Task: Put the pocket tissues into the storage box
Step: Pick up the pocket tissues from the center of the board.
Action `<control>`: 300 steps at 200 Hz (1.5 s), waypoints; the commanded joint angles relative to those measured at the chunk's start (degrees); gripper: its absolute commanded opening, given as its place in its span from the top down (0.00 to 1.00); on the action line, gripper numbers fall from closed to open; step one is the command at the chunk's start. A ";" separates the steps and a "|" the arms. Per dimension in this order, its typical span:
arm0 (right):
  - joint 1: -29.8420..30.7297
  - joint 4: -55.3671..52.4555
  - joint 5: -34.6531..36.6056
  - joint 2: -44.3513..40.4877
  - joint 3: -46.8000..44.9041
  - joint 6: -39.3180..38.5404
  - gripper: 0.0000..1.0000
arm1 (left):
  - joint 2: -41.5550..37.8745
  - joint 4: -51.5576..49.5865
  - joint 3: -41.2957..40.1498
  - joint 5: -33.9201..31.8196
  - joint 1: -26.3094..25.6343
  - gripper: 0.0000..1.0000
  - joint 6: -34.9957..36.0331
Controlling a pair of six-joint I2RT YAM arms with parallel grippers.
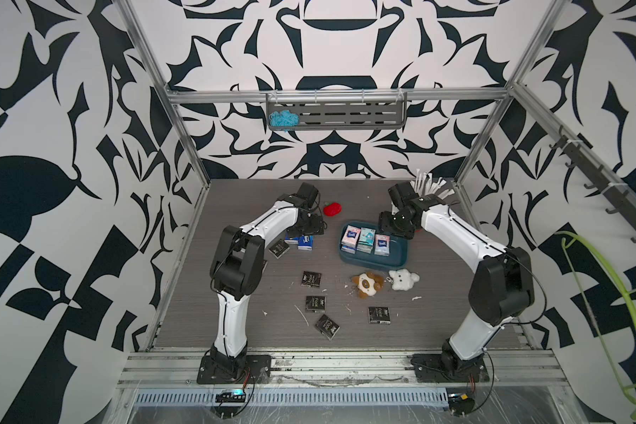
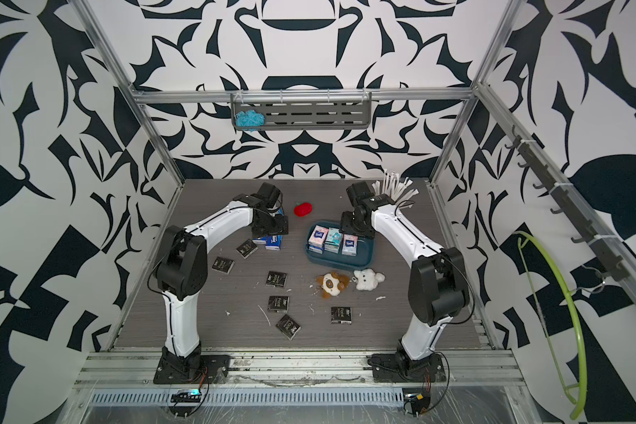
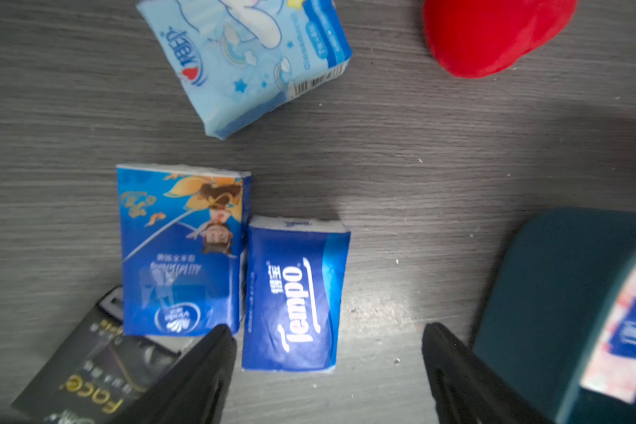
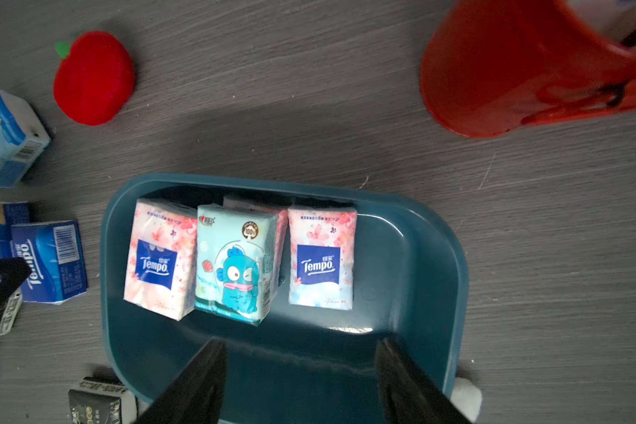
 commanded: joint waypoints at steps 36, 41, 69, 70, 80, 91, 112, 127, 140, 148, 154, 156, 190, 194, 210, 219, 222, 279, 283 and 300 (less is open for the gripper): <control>-1.86 -2.84 -0.73 2.20 4.70 -2.12 0.31 | 5.01 -2.05 3.81 -1.24 -0.15 0.14 1.93; -2.02 -2.88 -0.78 2.37 4.79 -2.14 0.31 | 5.27 -2.06 4.02 -1.10 -0.15 0.14 1.93; -3.07 -2.89 -1.82 3.23 5.37 -1.96 0.31 | 6.33 -2.20 4.53 -0.59 -0.16 0.18 1.76; -3.09 -2.88 -1.92 3.25 5.39 -1.92 0.31 | 6.35 -2.19 4.60 -0.52 -0.18 0.18 1.67; -3.25 -2.87 -2.09 3.35 5.60 -1.89 0.31 | 6.46 -2.23 4.27 -0.28 -0.19 0.20 1.52; -3.29 -2.91 -2.19 3.52 5.80 -1.96 0.31 | 6.55 -2.19 3.85 -0.01 -0.16 0.20 1.33; -3.42 -2.86 -2.30 3.54 5.94 -1.89 0.31 | 6.68 -2.06 3.45 0.12 -0.44 0.22 1.09; -3.47 -2.87 -2.30 3.40 5.70 -1.65 0.31 | 6.89 -2.10 3.38 0.00 -0.55 0.23 1.18; -3.47 -2.87 -2.44 3.12 5.17 -1.52 0.31 | 7.20 -2.38 3.51 -0.35 -0.68 0.24 1.22; -3.47 -2.77 -2.47 2.91 4.83 -1.39 0.31 | 7.34 -2.76 3.48 -0.56 -0.67 0.23 1.18; -3.47 -2.70 -2.52 2.64 4.57 -1.34 0.31 | 7.35 -2.95 3.45 -0.84 -0.73 0.23 1.14; -3.47 -2.64 -2.47 2.59 4.48 -1.34 0.31 | 7.27 -3.02 3.44 -0.88 -0.77 0.22 1.14; -3.47 -2.62 -2.45 2.05 4.01 -1.43 0.31 | 5.33 -2.81 2.10 -1.74 -0.90 0.18 0.63; -3.47 -2.52 -2.45 2.12 4.01 -1.43 0.31 | 5.04 -2.86 1.95 -1.87 -0.91 0.17 0.54; -3.47 -2.32 -2.84 2.36 4.14 -1.31 0.31 | 4.09 -2.81 1.49 -2.49 -0.95 0.16 0.44; -3.47 -2.19 -3.01 2.53 4.25 -1.25 0.31 | 3.75 -3.05 1.12 -3.12 -0.98 0.16 0.44; -3.47 -2.17 -3.06 2.57 4.25 -1.25 0.31 | 3.67 -3.19 1.14 -3.29 -0.91 0.16 0.42; -3.47 -2.37 -3.04 3.63 5.22 -1.72 0.31 | 5.31 -2.65 0.83 -2.12 -0.98 0.19 0.63; -3.55 -2.43 -3.06 3.72 5.31 -1.86 0.31 | 5.44 -2.51 1.01 -2.05 -0.94 0.20 0.53; -3.64 -2.81 -2.99 3.91 5.98 -2.20 0.31 | 5.67 -1.90 1.23 -1.67 -0.91 0.31 0.28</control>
